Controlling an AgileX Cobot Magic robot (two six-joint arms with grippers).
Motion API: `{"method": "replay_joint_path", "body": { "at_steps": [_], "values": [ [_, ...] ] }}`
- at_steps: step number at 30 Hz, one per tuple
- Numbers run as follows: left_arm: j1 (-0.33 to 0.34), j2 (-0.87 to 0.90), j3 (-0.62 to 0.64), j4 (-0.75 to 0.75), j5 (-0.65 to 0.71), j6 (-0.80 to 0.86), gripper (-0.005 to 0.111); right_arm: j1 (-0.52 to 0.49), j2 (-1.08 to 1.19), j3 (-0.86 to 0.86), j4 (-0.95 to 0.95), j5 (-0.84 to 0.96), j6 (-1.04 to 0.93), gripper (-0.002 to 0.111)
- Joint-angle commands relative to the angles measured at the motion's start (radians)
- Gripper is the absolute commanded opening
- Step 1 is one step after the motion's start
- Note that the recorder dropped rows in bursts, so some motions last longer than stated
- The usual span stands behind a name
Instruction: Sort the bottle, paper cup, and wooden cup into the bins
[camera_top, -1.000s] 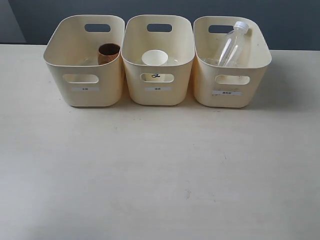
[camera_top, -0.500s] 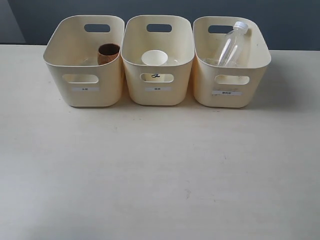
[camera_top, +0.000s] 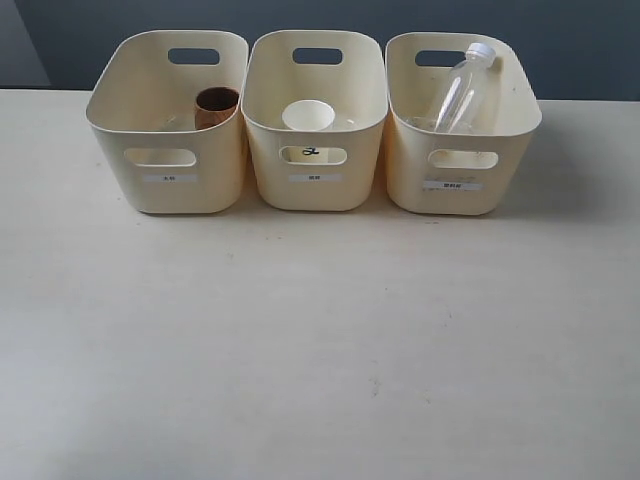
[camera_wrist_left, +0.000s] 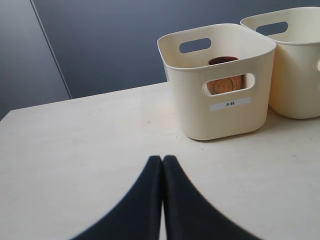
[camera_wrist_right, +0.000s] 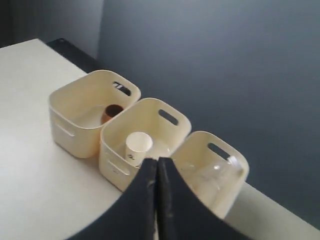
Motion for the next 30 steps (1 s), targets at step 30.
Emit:
{"method": "replay_joint_path", "body": {
  "at_steps": [30],
  "values": [
    [-0.004,-0.005,0.001,-0.001,0.002,-0.002,0.0,-0.936,-0.678,1.054,0.476,-1.011,-0.301,-0.001]
  ]
}}
